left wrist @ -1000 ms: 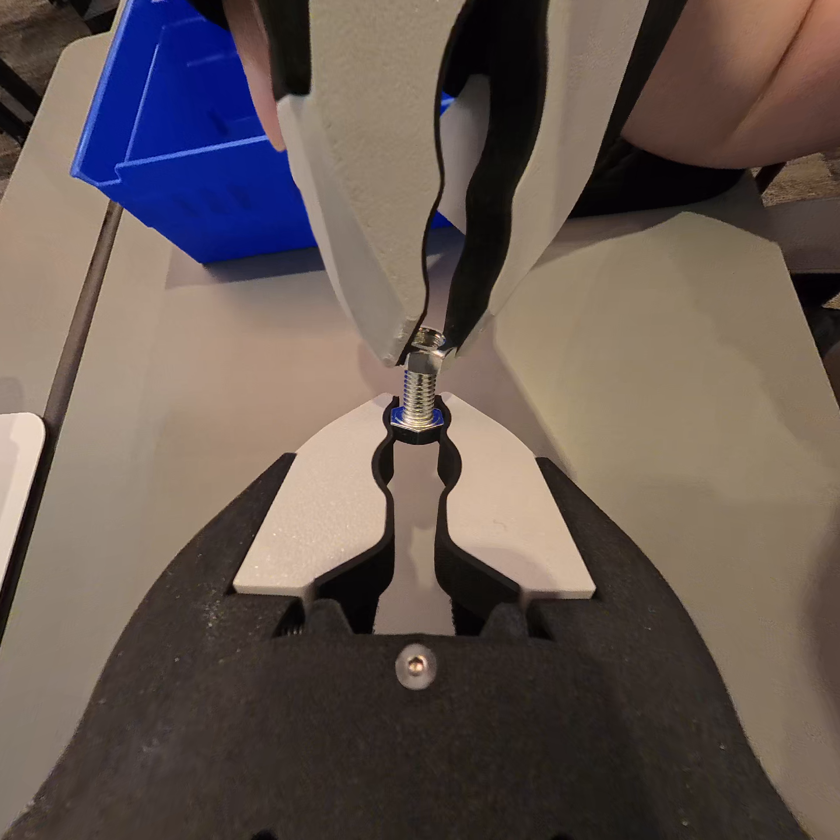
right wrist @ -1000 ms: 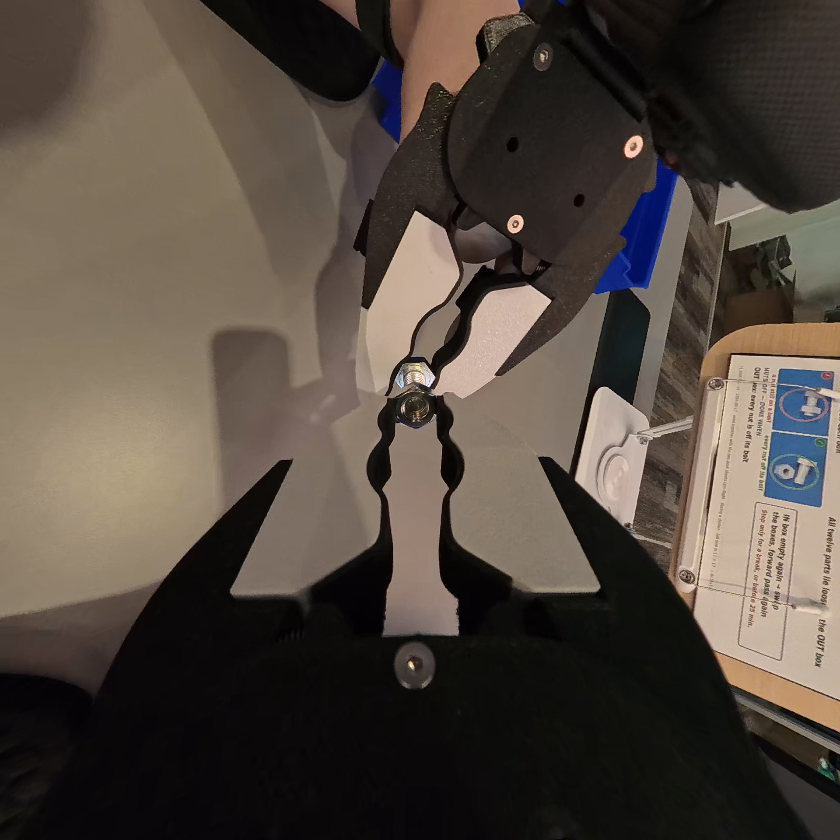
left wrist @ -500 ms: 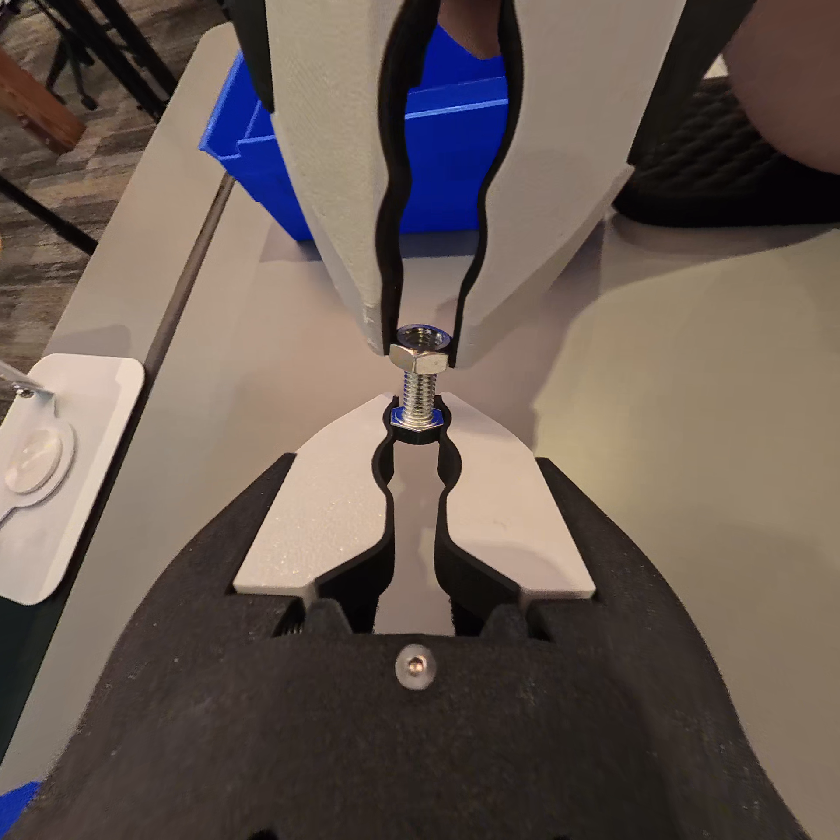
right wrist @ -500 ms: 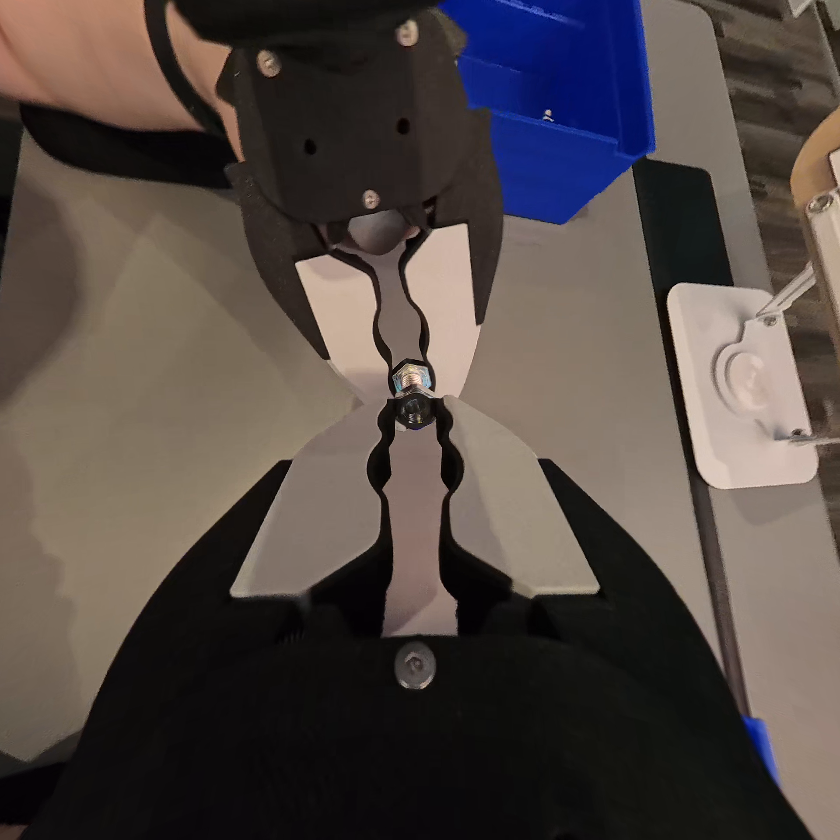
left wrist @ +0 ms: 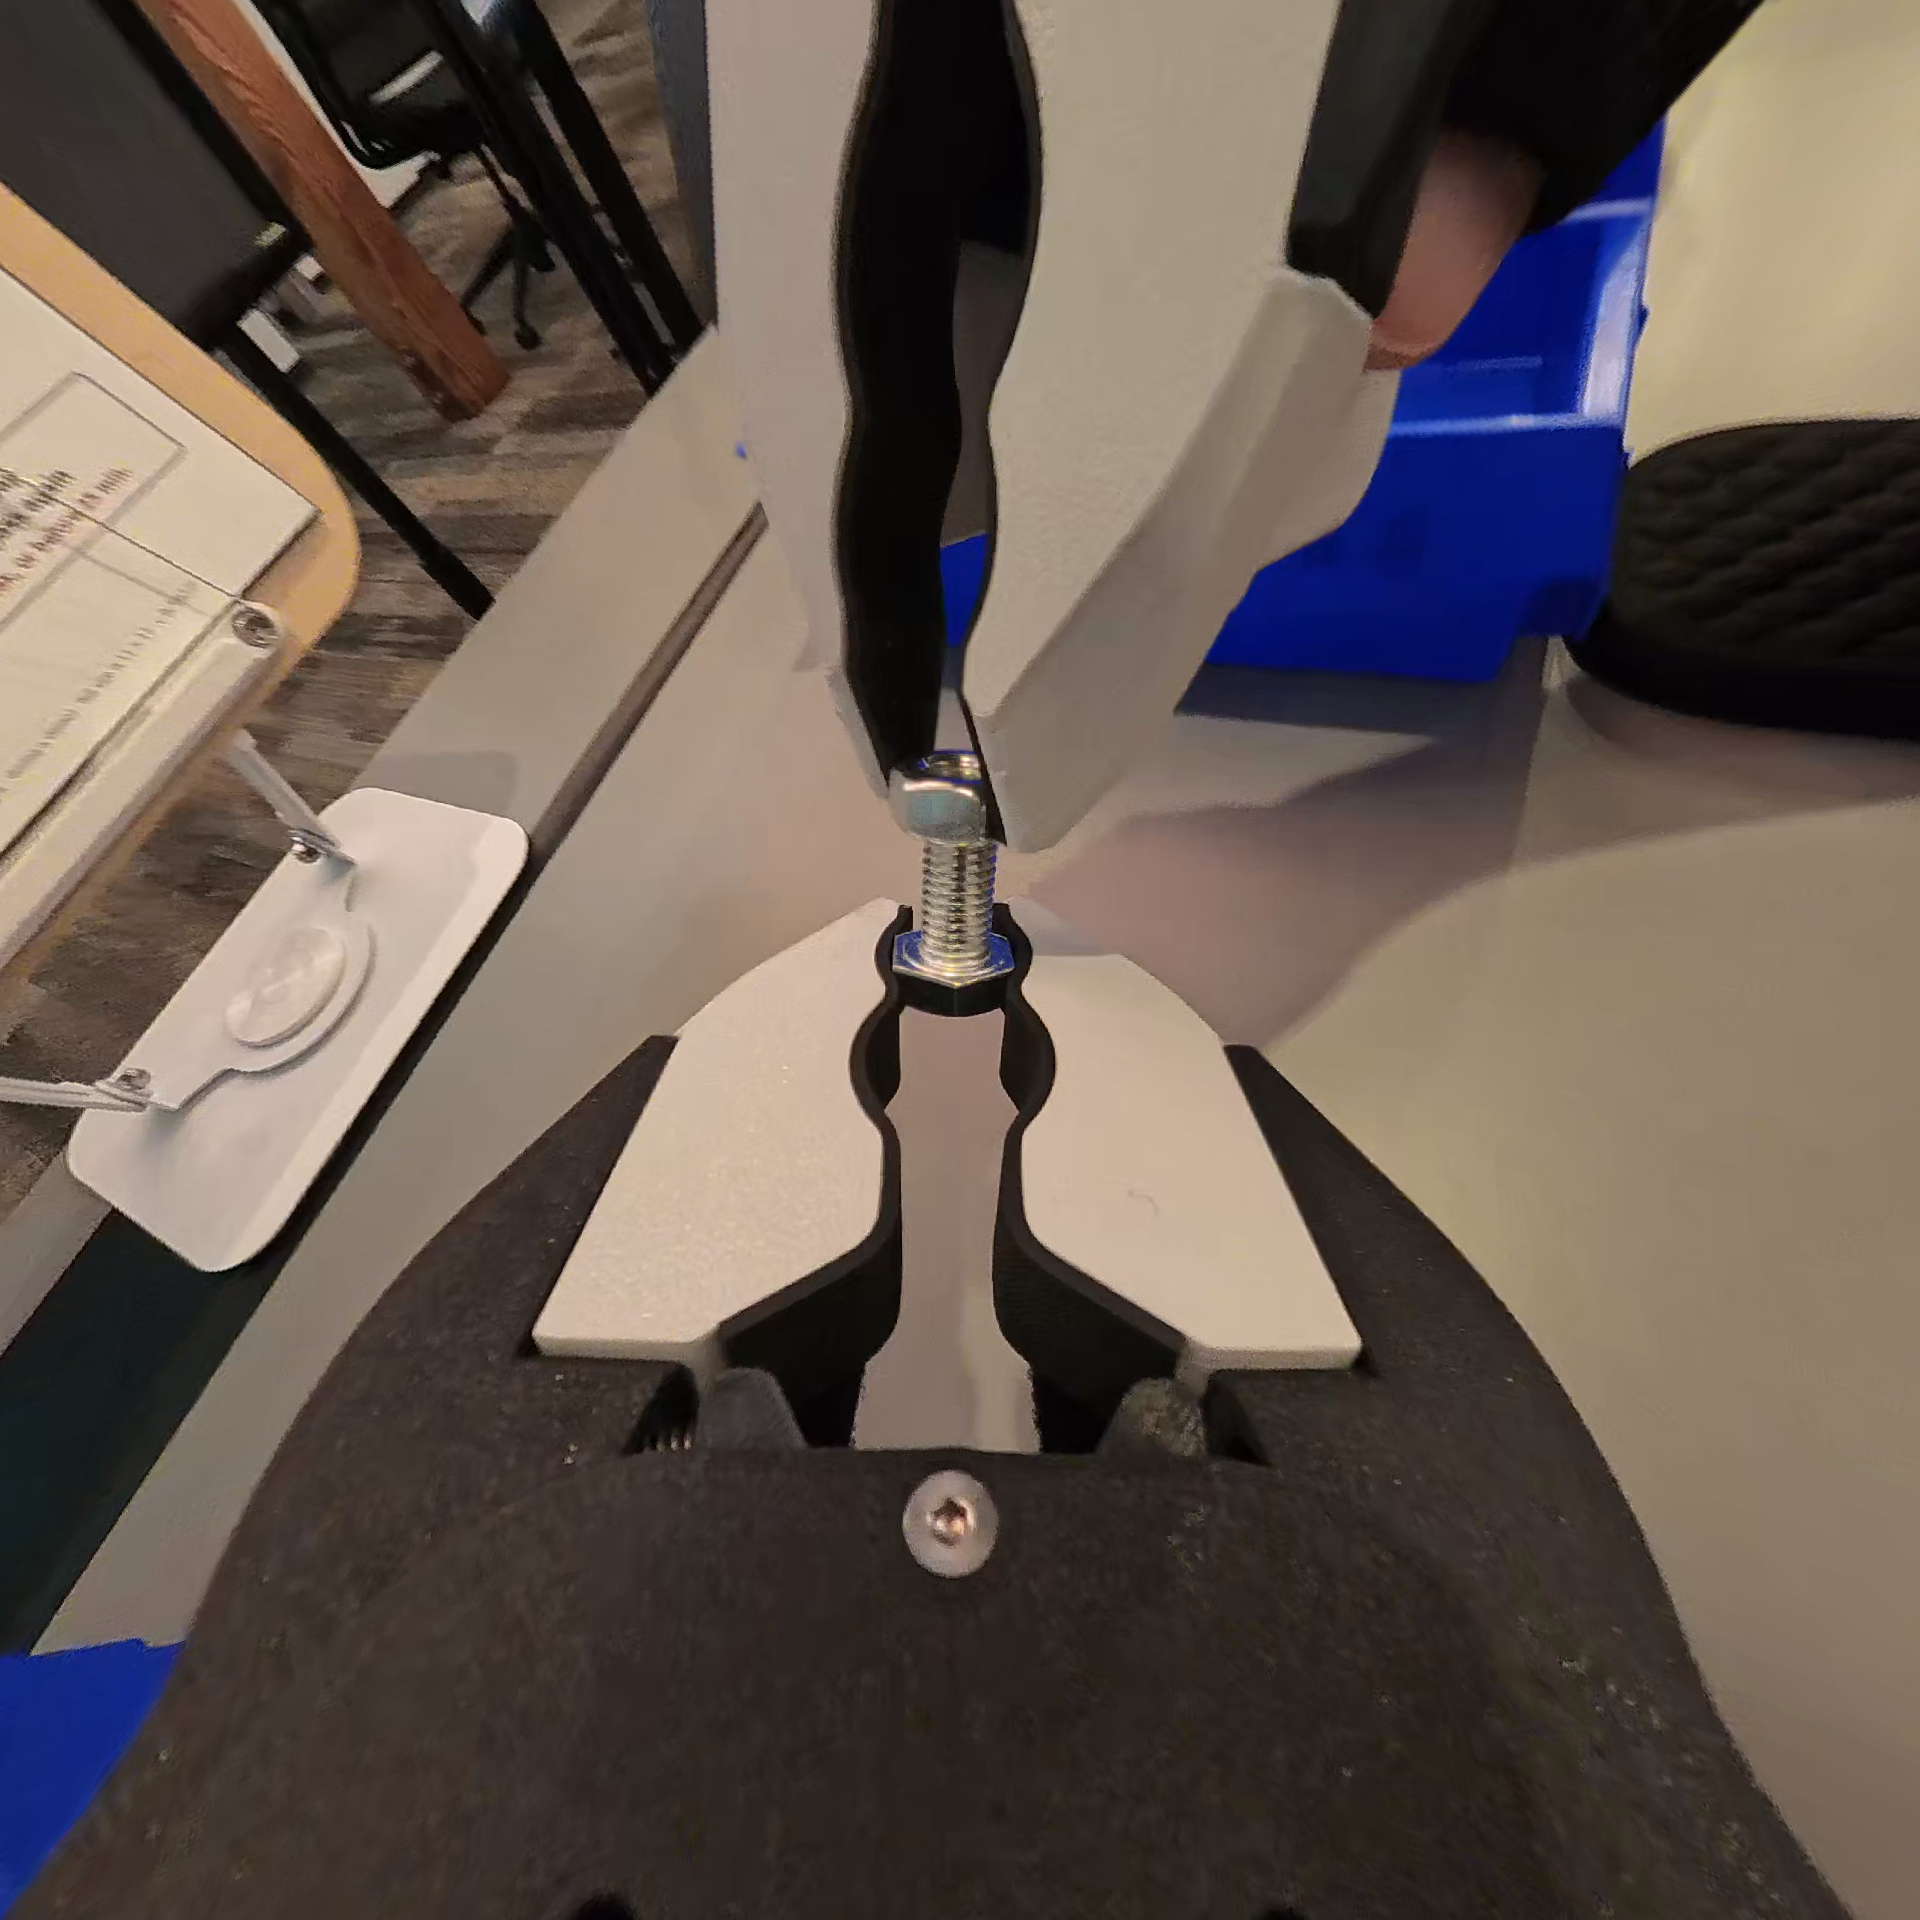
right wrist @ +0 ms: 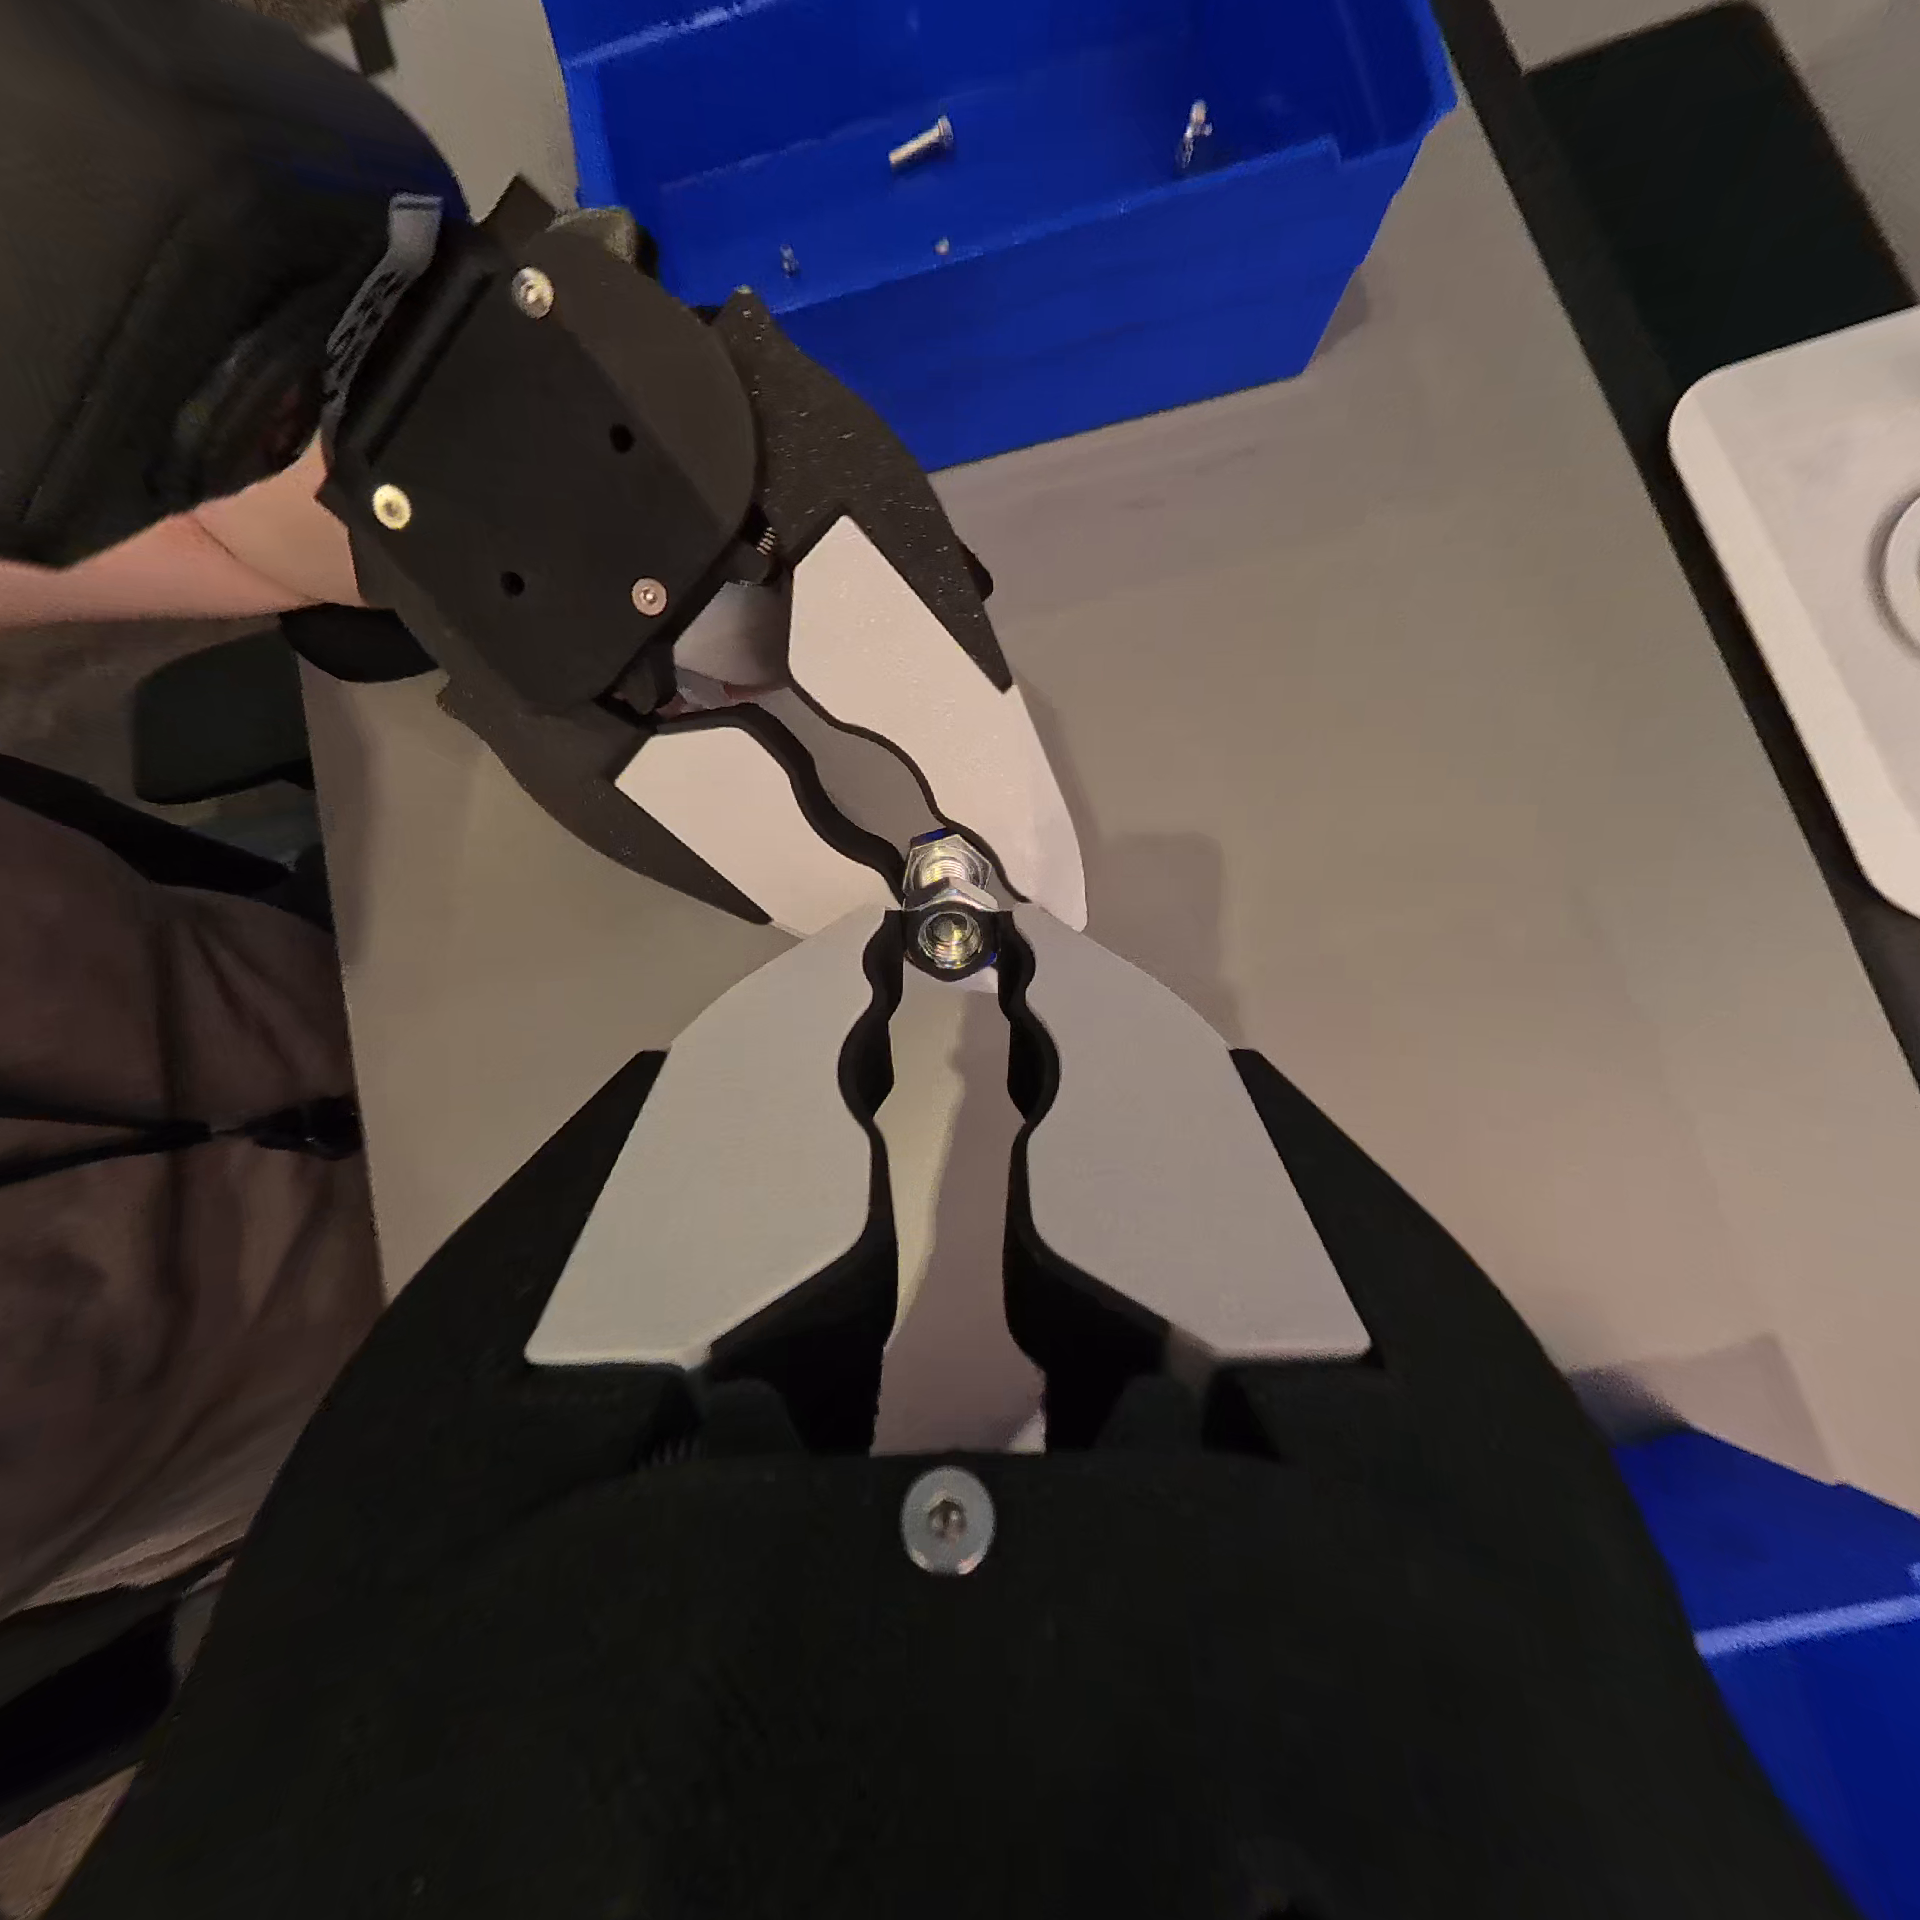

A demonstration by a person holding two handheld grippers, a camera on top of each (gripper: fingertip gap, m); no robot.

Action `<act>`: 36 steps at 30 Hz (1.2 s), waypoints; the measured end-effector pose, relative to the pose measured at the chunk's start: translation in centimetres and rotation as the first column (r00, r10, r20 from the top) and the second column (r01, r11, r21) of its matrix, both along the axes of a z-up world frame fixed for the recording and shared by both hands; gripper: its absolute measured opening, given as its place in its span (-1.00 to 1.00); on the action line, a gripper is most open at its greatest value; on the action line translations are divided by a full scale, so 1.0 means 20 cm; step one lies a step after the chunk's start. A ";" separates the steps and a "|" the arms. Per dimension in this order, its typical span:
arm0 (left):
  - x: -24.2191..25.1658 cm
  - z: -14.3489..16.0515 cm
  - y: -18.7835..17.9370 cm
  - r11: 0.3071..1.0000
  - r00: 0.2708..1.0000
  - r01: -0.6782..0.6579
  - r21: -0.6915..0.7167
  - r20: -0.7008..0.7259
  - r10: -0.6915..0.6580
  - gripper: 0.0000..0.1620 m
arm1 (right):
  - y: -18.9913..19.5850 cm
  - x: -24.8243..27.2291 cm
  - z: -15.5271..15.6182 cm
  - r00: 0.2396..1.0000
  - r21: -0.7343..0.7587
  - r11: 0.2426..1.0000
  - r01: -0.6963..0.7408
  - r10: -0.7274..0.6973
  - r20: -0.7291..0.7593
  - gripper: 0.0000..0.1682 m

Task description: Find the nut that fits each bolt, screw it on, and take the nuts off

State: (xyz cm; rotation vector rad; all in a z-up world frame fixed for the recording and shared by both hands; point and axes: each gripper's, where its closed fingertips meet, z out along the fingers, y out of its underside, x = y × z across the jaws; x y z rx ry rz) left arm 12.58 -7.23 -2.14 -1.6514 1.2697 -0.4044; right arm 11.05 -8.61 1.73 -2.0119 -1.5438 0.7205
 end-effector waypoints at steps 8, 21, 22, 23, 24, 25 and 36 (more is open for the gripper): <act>-0.04 0.17 0.02 0.998 0.982 -0.056 -0.011 0.179 0.057 -0.83 | 0.02 -0.07 0.15 0.969 -0.021 0.996 0.089 -0.082 0.231 -0.78; -0.15 0.39 0.03 0.998 0.920 -0.054 -0.040 0.388 0.065 -0.82 | 0.03 -0.19 0.35 0.885 -0.092 0.944 0.316 -0.258 0.388 -0.78; -0.15 0.39 0.04 0.997 0.917 -0.069 -0.033 0.390 0.076 -0.82 | 0.04 -0.20 0.35 0.879 -0.086 0.940 0.331 -0.274 0.391 -0.78; -0.16 0.39 0.05 0.996 0.914 -0.083 -0.033 0.395 0.089 -0.82 | 0.05 -0.21 0.35 0.873 -0.081 0.935 0.346 -0.289 0.393 -0.78; -0.17 0.39 0.05 0.995 0.910 -0.089 -0.040 0.403 0.098 -0.82 | 0.05 -0.22 0.35 0.868 -0.079 0.930 0.360 -0.302 0.395 -0.78; -0.17 0.39 0.06 0.995 0.904 -0.091 -0.048 0.414 0.102 -0.82 | 0.06 -0.22 0.35 0.862 -0.083 0.923 0.375 -0.314 0.397 -0.78; -0.25 0.44 0.11 0.984 0.886 -0.177 0.003 0.436 0.158 -0.82 | 0.10 -0.29 0.39 0.846 -0.165 0.868 0.468 -0.387 0.366 -0.78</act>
